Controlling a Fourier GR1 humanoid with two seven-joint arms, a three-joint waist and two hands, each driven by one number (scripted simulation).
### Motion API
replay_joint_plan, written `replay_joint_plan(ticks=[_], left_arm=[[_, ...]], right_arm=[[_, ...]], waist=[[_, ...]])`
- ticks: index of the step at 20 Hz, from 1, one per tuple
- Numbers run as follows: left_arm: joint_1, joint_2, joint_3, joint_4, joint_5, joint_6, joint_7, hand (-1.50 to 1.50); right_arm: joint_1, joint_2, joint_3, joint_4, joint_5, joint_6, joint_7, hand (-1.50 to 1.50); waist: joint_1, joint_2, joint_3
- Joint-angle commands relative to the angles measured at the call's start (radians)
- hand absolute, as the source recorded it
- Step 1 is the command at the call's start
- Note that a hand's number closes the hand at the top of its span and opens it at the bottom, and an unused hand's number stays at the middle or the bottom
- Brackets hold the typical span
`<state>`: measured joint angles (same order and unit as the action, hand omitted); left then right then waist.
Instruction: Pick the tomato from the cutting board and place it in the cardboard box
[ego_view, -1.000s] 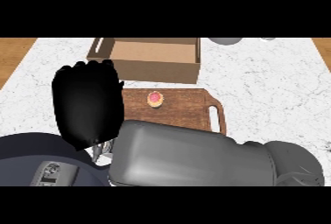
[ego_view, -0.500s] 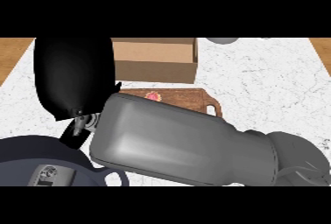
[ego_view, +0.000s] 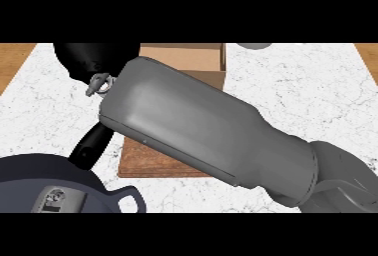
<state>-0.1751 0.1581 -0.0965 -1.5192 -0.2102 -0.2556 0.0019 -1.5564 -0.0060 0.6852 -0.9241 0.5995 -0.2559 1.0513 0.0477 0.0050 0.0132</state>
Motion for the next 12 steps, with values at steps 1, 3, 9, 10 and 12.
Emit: replay_joint_plan(ticks=[1,3,9,10,12], left_arm=[[-0.027,-0.097,0.004,-0.001,0.037,0.052,0.056,0.00],[-0.034,-0.067,0.024,0.007,0.064,0.028,0.034,0.00],[-0.015,-0.097,-0.029,-0.018,0.037,0.075,0.062,0.00],[-0.023,-0.078,-0.023,-0.029,0.067,0.037,0.076,0.00],[-0.042,-0.072,-0.013,0.008,0.057,0.057,0.034,0.00]], right_arm=[[0.002,0.006,-0.040,0.103,-0.011,-0.096,0.002,1.50],[-0.028,0.006,-0.068,0.183,-0.005,-0.129,-0.036,1.50],[-0.074,0.006,-0.098,0.385,-0.001,-0.121,-0.124,1.50],[-0.035,0.006,-0.083,0.394,-0.008,-0.150,-0.143,1.50],[-0.038,0.006,-0.066,0.421,-0.019,-0.149,-0.172,1.50]], waist=[[-0.005,0.005,-0.015],[0.004,0.008,-0.016],[0.014,0.014,-0.016],[0.017,0.014,-0.016],[0.017,0.016,-0.016]])
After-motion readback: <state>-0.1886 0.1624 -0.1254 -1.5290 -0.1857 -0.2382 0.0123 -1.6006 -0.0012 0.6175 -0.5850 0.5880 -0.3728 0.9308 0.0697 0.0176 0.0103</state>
